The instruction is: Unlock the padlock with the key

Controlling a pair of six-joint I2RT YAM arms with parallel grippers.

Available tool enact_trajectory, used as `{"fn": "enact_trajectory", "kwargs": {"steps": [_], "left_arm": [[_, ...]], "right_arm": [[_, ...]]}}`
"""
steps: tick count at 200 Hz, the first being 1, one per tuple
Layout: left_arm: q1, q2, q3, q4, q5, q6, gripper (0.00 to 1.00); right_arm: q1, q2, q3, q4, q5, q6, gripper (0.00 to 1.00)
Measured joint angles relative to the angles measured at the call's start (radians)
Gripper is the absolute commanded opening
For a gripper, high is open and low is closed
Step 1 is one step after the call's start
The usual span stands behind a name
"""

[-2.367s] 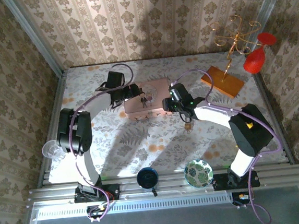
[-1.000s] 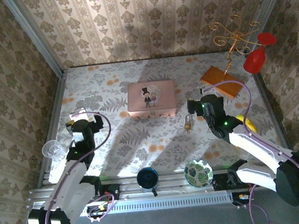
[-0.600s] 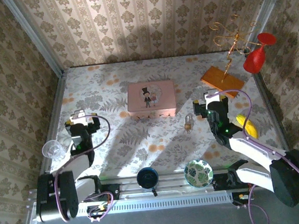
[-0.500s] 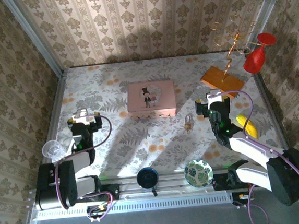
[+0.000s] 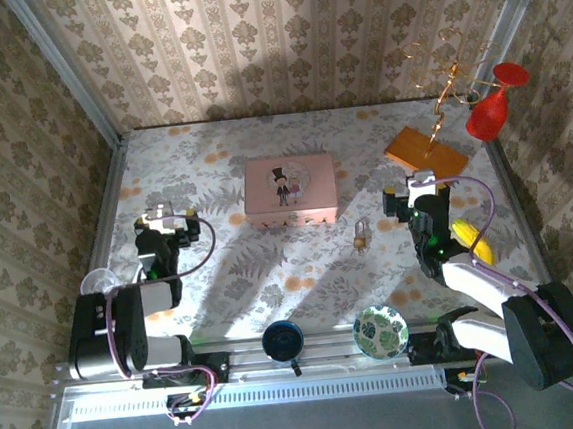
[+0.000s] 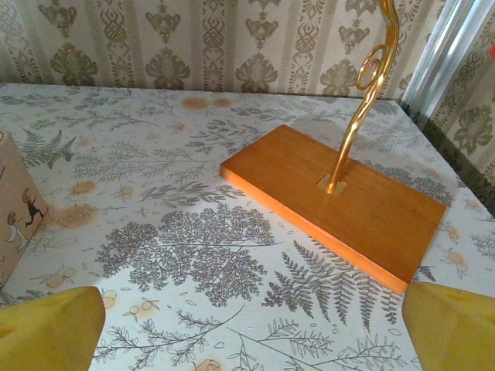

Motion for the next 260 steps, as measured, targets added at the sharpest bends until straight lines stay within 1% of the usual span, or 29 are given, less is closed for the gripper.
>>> {"fn": "enact_trajectory", "kwargs": {"steps": [22, 49, 75, 107, 139, 172, 221, 260], "left_arm": [[0.0, 0.095, 0.001, 0.038, 0.019, 0.007, 1.0], [0.0, 0.17, 0.041, 0.031, 0.061, 0.023, 1.0], [0.006, 0.173, 0.103, -0.018, 0.124, 0.034, 1.0], [0.047, 0.173, 0.129, -0.028, 0.198, 0.034, 1.0], [0.05, 0.173, 0.129, -0.041, 0.225, 0.034, 1.0], [0.05, 0.173, 0.129, -0.042, 0.233, 0.034, 1.0], [0.05, 0.173, 0.129, -0.042, 0.235, 0.034, 1.0], [0.05, 0.173, 0.129, -0.042, 0.235, 0.034, 1.0]], "right_arm": [[-0.007, 0.0, -0.008, 0.003, -0.003, 0.002, 1.0], [-0.019, -0.01, -0.026, 0.008, -0.004, 0.001, 1.0], [-0.036, -0.031, -0.051, 0.026, -0.021, -0.002, 1.0], [-0.072, -0.028, -0.09, 0.104, -0.065, -0.002, 1.0], [-0.101, 0.058, -0.105, 0.214, -0.115, -0.002, 1.0], [-0.108, 0.153, -0.105, 0.307, -0.157, -0.006, 1.0], [-0.143, 0.22, -0.105, 0.385, -0.228, -0.005, 1.0], [-0.16, 0.287, -0.105, 0.465, -0.261, -0.003, 1.0]]}}
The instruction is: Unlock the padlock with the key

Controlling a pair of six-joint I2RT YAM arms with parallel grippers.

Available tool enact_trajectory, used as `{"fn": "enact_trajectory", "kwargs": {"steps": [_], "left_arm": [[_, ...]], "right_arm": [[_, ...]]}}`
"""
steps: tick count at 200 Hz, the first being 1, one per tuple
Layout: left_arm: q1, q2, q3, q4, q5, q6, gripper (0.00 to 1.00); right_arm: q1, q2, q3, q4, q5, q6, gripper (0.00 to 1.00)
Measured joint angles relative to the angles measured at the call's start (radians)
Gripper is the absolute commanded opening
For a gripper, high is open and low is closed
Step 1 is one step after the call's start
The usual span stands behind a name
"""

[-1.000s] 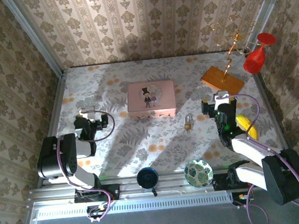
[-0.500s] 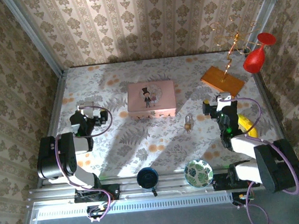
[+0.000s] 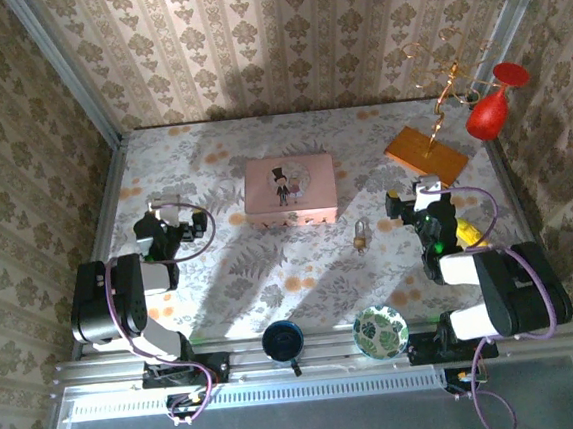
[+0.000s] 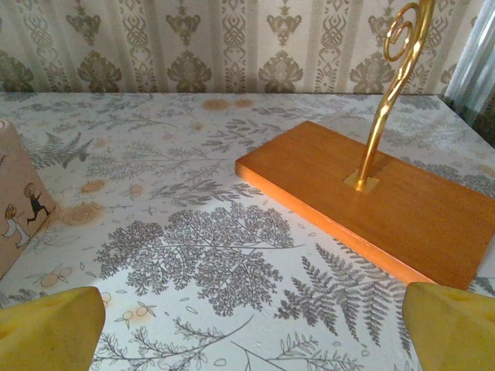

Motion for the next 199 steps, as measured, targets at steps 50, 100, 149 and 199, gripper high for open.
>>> {"fn": "enact_trajectory", "kwargs": {"steps": [50, 100, 149, 199], "left_arm": [[0.0, 0.0, 0.0, 0.0, 0.0, 0.0, 1.0], [0.0, 0.0, 0.0, 0.0, 0.0, 0.0, 1.0], [0.0, 0.0, 0.0, 0.0, 0.0, 0.0, 1.0], [0.0, 0.0, 0.0, 0.0, 0.0, 0.0, 1.0]], "right_arm": [[-0.019, 0.126, 0.0, 0.072, -0.028, 0.007, 1.0], [-0.091, 0.126, 0.096, -0.041, -0.098, 0.056, 1.0], [-0.092, 0.126, 0.153, -0.127, -0.178, 0.051, 1.0], [-0.092, 0.127, 0.153, -0.146, -0.299, 0.02, 1.0]]}}
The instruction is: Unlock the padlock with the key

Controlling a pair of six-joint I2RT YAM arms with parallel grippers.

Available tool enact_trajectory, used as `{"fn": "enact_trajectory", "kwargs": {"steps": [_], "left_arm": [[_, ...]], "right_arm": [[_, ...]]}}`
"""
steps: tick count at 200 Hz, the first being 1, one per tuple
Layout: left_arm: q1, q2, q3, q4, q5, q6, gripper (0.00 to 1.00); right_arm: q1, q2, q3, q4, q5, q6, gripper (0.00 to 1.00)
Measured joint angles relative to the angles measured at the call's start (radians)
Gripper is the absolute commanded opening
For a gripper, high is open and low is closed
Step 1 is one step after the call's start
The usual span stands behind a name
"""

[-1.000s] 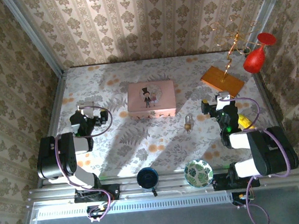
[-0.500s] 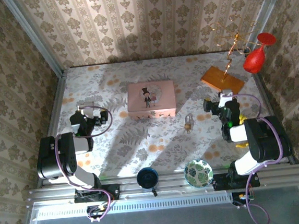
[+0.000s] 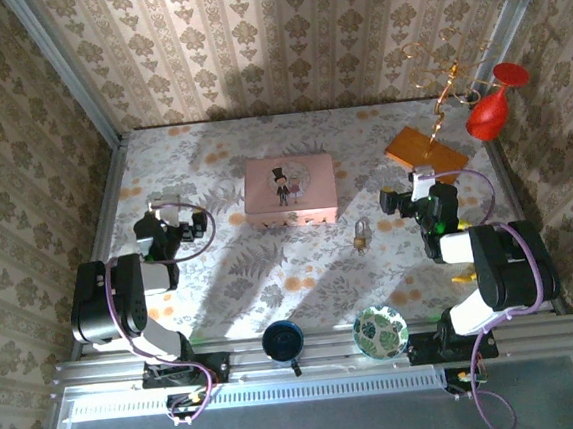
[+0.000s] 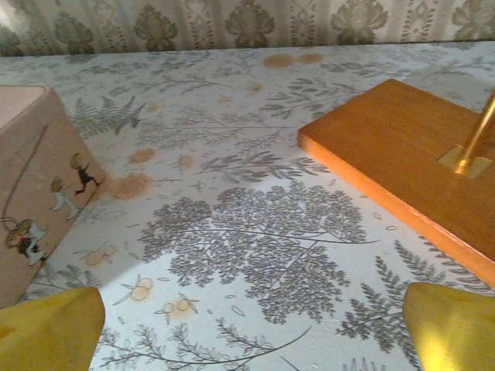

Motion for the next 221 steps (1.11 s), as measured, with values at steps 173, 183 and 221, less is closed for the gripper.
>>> {"fn": "enact_trajectory", "kwargs": {"steps": [173, 183, 221], "left_arm": [[-0.012, 0.0, 0.0, -0.003, -0.002, 0.008, 1.0], [-0.012, 0.0, 0.0, -0.003, -0.002, 0.008, 1.0], [-0.013, 0.0, 0.0, -0.003, -0.004, 0.008, 1.0]], "right_arm": [[0.029, 0.0, 0.003, -0.043, 0.147, 0.012, 1.0], [0.029, 0.0, 0.003, -0.043, 0.148, 0.012, 1.0], [0.029, 0.0, 0.004, -0.043, 0.148, 0.012, 1.0]]}}
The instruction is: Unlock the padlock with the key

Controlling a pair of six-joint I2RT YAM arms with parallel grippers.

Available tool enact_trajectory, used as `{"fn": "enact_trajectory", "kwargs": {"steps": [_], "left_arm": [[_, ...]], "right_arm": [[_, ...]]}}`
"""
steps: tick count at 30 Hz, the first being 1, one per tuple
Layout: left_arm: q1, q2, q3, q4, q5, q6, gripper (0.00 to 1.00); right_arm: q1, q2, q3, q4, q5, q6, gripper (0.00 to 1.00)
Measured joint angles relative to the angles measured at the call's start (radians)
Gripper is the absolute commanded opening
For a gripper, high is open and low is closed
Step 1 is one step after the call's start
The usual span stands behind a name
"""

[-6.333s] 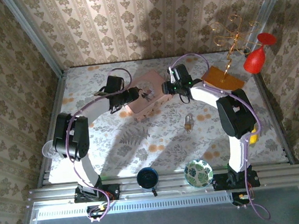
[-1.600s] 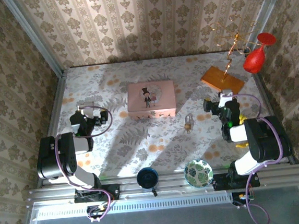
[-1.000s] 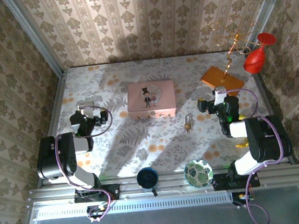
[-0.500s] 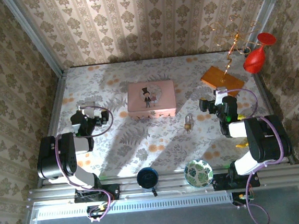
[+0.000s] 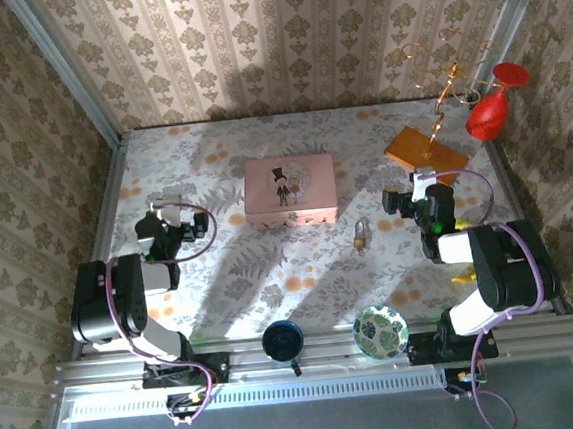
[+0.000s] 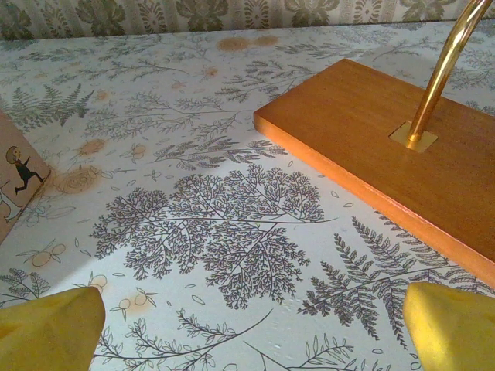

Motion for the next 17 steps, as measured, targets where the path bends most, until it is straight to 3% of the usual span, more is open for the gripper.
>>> {"fn": "enact_trajectory", "kwargs": {"steps": [17], "left_arm": [[-0.007, 0.0, 0.0, 0.0, -0.004, 0.003, 1.0]], "right_arm": [[0.0, 0.0, 0.0, 0.0, 0.0, 0.0, 1.0]]}}
